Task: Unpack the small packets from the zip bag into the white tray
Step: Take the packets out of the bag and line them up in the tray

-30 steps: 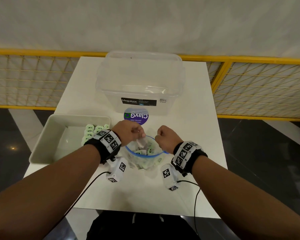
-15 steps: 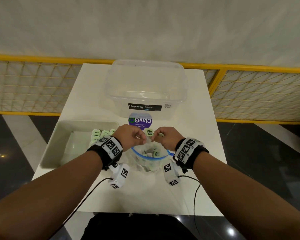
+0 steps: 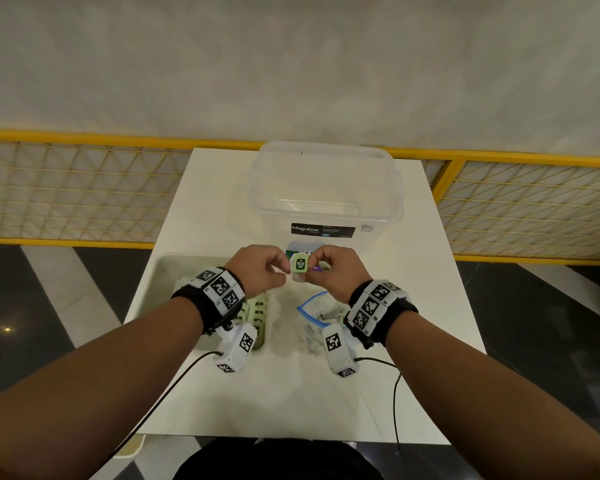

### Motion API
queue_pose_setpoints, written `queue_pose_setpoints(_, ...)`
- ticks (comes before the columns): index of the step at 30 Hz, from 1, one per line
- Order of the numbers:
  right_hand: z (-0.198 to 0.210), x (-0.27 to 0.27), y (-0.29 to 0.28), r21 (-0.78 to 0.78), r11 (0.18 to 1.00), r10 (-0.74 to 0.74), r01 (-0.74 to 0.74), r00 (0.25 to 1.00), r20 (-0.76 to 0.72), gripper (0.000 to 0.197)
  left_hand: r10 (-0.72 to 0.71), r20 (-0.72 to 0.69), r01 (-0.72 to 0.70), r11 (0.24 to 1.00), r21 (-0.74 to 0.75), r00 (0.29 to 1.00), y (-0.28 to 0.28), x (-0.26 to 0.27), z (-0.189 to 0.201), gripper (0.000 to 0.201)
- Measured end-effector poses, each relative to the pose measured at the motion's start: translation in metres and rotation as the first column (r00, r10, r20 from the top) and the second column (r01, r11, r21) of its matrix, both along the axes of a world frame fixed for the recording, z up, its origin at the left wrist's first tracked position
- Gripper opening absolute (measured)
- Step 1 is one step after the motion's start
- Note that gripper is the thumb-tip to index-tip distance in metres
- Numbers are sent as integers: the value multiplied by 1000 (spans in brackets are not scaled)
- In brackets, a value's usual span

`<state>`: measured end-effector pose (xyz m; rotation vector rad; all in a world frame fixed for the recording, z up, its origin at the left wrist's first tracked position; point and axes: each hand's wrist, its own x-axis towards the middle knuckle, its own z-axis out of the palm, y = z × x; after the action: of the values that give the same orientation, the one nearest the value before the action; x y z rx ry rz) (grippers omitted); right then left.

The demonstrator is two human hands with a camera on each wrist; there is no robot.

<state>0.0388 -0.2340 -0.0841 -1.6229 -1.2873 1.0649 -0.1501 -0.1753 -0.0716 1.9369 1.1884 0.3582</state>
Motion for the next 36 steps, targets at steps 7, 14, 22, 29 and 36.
queue_pose_setpoints(7,-2,-42,14,26,998,60,-61,998,5,45,-27,-17,28,994,101,999,21,-30,20,11)
queue_pose_setpoints(14,-14,-73,17,-8,988,150,-151,967,205,38,-115,-166,174,897,407,979,29,-51,23,7)
queue_pose_setpoints(22,-13,-91,22,76,996,25,-47,964,265,27,-112,-221,206,860,467,969,28,-64,26,9)
queue_pose_setpoints(29,-13,-93,25,97,995,-11,-14,967,256,17,-54,-152,115,897,427,987,34,-73,29,9)
queue_pose_setpoints(36,-17,-97,30,122,993,-28,2,977,209,17,-95,-231,192,876,443,968,36,-78,30,9)
